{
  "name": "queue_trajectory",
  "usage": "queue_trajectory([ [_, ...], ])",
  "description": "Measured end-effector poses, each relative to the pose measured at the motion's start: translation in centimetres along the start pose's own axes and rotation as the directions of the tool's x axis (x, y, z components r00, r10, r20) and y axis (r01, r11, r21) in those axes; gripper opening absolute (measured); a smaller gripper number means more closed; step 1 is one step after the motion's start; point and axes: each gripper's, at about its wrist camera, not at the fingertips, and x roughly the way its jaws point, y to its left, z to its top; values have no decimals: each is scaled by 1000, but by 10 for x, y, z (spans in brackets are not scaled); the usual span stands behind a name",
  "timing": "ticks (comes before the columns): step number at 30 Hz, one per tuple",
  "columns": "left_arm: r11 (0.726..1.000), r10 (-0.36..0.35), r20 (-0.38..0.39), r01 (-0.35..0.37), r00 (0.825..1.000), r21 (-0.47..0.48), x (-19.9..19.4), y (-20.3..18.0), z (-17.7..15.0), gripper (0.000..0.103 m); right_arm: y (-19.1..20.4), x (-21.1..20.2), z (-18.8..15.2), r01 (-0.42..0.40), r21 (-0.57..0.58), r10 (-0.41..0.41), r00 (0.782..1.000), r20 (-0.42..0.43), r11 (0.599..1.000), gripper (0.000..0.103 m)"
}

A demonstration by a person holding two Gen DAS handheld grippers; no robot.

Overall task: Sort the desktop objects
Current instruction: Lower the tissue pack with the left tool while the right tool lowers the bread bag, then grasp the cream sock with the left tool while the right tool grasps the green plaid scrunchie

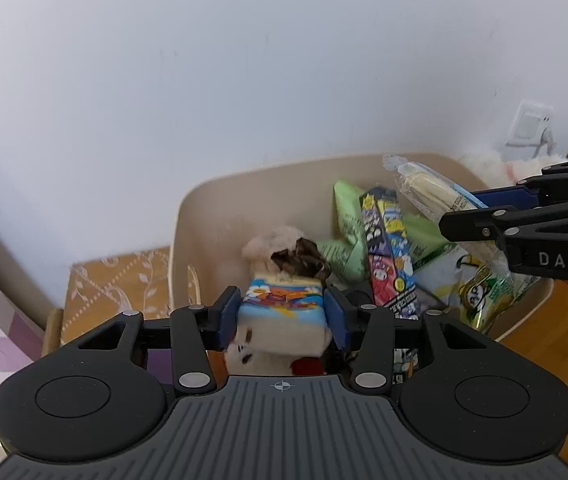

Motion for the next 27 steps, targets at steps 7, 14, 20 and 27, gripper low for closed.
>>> queue_trajectory([
  [7, 1000, -25, -62, 25, 998, 1, 8, -6, -5, 52, -2, -4, -2, 9, -8, -9, 999, 34, 1000, 65],
  [14, 1000, -26, -22, 26, 999, -2, -3, -13, -8, 78, -18, -35, -12, -23, 17, 21, 994, 112, 1000, 86],
  [20, 998, -15, 42, 12, 999, 59, -30, -20, -18, 81, -40, -60, -37, 1, 43, -7, 990, 138, 999, 98],
  [27, 998, -40, 66, 36, 997, 60, -57, -26, -38, 82, -65, -81, -77, 45, 54, -50, 994, 98, 998, 103],
])
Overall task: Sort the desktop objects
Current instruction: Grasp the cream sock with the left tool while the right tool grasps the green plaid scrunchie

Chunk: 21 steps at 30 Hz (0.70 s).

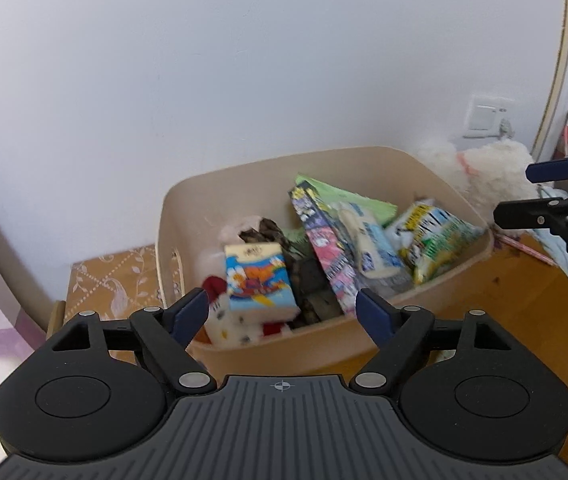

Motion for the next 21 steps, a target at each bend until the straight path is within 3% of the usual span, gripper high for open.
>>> queue_trajectory([
  [8, 999, -44, -67, 43, 997, -14, -12, -24, -34, 82, -3, 5, -43, 30, -34, -32, 996, -84, 999, 103],
  [15, 999, -37, -156, 37, 987, 0, -9, -36, -71, 82, 11, 7, -74, 11, -53, -19, 990, -141, 999, 103],
  [21, 998, -7, -222, 21, 975, 63, -4, -38, -95, 82, 37, 0, -94, -94, -72, 81, 984, -161, 993, 103],
])
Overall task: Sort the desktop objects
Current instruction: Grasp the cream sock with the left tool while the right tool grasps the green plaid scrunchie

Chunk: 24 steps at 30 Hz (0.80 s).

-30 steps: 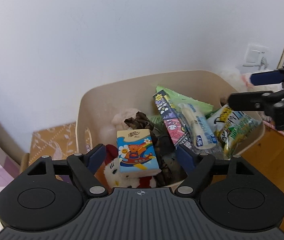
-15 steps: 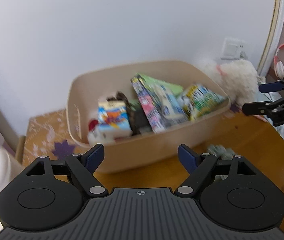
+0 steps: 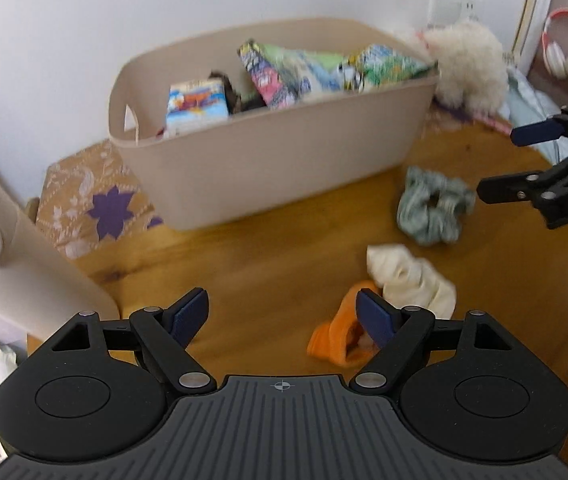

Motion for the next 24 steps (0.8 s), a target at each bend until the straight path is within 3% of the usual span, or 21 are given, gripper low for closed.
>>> queue_trajectory([
  [5, 1000, -2, -39, 4, 999, 30, 5, -1, -15, 82, 29, 4, -10, -65, -69, 63, 998, -24, 996, 103],
  [9, 999, -27, -33, 28, 999, 22, 3, -4, -18, 82, 40, 10, -11, -27, -105, 24, 999, -21, 994, 103],
  [16, 996, -88, 23, 88, 996, 13, -7, -29, -3, 82, 6, 9, -5, 79, -87, -80, 997, -6, 993, 103],
  [24, 986, -138, -22, 139, 990, 90, 23, -71, 23, 82, -31, 21, -9, 69, -118, -76, 995, -61, 991, 103],
])
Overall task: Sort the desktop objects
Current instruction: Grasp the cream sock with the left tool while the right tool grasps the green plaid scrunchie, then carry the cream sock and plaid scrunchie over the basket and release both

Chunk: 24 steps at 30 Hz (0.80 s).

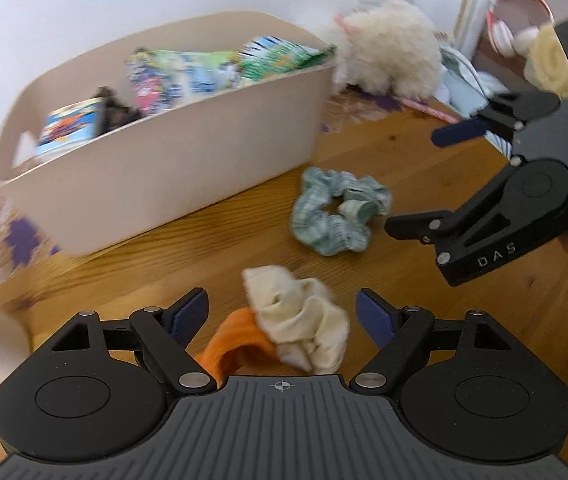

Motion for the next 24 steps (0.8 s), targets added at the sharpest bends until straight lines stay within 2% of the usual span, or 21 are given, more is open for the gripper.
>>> queue_trajectory([
  [5, 996, -41, -54, 45, 998, 78, 24, -1, 10, 82, -7, 15, 2, -65, 16, 65, 998, 2, 998, 103],
  [9, 990, -101, -101, 110, 990, 90, 39, 11, 13, 80, -3, 27, 5, -101, -16, 101, 995, 10, 995, 99],
  [11, 986, -127, -131, 139, 983, 87, 47, 17, 15, 74, 0, 33, 8, -109, -19, 109, 994, 11, 994, 94],
  [14, 981, -149, -173, 168, 973, 96, 58, 22, 16, 61, 2, 40, 9, -132, 6, 132, 991, 5, 991, 82],
  [18, 971, -163, -172, 189, 971, 146, 60, 19, 16, 54, 2, 45, 6, -164, 23, 165, 986, -14, 986, 59],
  [22, 965, -188, -165, 214, 968, 153, 60, 21, 19, 30, -1, 43, 4, -174, 53, 175, 984, -18, 983, 37],
  [24, 965, -197, -163, 220, 967, 144, 60, 23, 18, 25, -1, 42, 3, -175, 54, 177, 984, -24, 983, 30],
])
